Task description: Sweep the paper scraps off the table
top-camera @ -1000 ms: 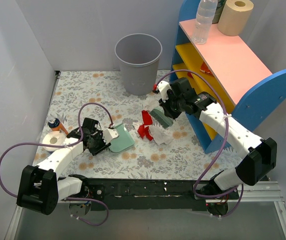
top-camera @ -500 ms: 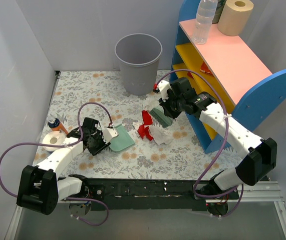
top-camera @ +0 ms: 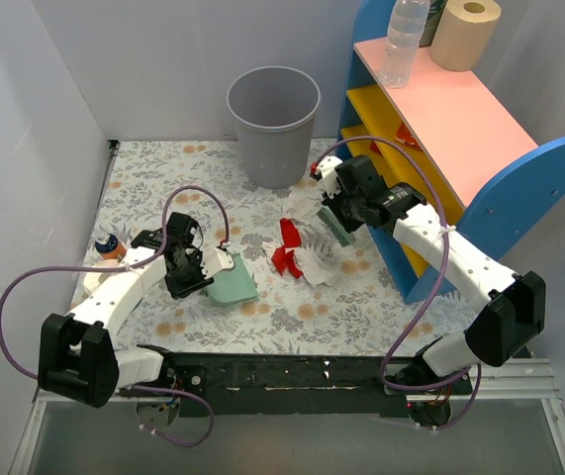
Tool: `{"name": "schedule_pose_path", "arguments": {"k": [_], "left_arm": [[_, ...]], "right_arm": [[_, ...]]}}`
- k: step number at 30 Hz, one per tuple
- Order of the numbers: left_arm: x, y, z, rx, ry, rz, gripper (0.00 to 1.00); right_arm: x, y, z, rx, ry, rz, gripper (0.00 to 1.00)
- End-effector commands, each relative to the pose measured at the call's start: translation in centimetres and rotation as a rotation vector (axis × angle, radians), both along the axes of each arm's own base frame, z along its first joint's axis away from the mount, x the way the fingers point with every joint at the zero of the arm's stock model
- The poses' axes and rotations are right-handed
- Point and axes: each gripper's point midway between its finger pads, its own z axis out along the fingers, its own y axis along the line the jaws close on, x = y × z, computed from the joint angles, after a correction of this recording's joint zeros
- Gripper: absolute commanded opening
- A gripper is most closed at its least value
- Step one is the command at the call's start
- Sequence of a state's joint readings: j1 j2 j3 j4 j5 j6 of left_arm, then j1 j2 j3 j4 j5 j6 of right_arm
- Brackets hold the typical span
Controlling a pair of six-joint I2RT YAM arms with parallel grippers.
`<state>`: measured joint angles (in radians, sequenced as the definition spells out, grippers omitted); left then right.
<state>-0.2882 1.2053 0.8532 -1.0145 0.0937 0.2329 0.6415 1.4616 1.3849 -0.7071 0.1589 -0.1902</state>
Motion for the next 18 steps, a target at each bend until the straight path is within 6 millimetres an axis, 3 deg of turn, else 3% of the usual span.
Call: {"name": "schedule_pose_path", "arguments": {"k": [1,4,8,10,11,13,14,15,16,18], "left_arm": [[0.6,1.1,0.3,0.109,0.023,-0.102,0.00],[1.8,0.9,-0.3,0.155,0.030,-0.135,0.00],[4.0,-0.8,-0.3,0.163,0.015,-0.159,0.00],[4.3,-2.0,-0.6,0.159,0.021,-0.182,0.00],[4.8,-2.5,-0.9,0.157,0.024,-0.187,0.00],[5.0,-3.5,-1.2,0.155,0.020,-0.202,0.00],[5.3,-3.9,-1.7,0.156,0.026,-0.203,0.00],[5.5,-4.3,-1.9,0.152,0.026,-0.202,0.00],[5.5,-4.7,-2.2,0.148,0.035,-0.201,0.00],[6.1,-5.6,-2.5,0.117,0.048,-0.152,0.00]], "right_arm": [[-0.7,-1.2,-1.3,-0.021,0.038,-0.068,0.01],[-2.4,-0.4,-2.9,0.026,0.130,-0.046,0.01],[-4.9,2.5,-5.2,0.157,0.300,0.012,0.01],[-5.0,4.2,-5.0,0.212,0.336,0.051,0.01],[-4.6,4.9,-5.7,0.221,0.364,0.036,0.01],[-3.3,6.8,-4.5,0.271,0.363,0.052,0.01],[-2.9,7.7,-5.2,0.281,0.402,0.045,0.01],[-2.4,8.7,-4.7,0.309,0.412,0.059,0.01],[-1.9,10.4,-2.9,0.367,0.413,0.104,0.01],[-1.5,12.0,-3.1,0.369,0.436,0.129,0.01]]}}
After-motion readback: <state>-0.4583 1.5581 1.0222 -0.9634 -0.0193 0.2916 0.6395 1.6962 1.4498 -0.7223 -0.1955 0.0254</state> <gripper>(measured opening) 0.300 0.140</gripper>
